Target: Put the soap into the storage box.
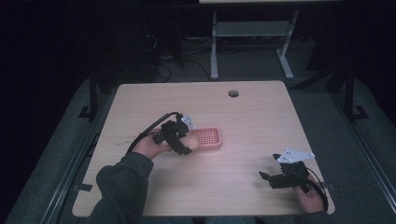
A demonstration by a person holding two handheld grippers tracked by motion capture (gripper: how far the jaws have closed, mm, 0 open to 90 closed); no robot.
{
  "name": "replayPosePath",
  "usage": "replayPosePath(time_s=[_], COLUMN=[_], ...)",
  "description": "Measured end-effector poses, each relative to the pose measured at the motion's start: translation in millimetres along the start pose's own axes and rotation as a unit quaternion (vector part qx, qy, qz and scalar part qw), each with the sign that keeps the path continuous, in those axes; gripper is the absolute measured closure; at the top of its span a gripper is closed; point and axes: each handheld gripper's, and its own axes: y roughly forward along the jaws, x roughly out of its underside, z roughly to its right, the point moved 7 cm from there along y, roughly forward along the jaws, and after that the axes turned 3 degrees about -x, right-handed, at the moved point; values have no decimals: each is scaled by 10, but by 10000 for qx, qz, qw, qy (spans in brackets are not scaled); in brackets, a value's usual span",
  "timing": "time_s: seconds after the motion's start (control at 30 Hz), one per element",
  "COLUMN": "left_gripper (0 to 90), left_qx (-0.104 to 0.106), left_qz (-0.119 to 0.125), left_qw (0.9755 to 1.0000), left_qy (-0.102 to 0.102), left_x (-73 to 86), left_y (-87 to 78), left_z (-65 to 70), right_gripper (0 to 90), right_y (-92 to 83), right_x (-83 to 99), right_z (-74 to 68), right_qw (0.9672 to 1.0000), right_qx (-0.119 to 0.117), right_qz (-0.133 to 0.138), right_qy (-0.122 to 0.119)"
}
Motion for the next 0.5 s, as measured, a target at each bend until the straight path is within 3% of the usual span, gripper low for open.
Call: replayPosePath(time_s=[0.5], left_gripper=[322], left_qx=[-12], left_qz=[-8], left_qw=[10000], left_qy=[79], left_x=[-149], left_y=[46], left_z=[-47], right_gripper=[142], right_y=[6], right_x=[4], right_z=[-7], right_qw=[10000], right_qx=[0], right_qz=[-32], right_qy=[10])
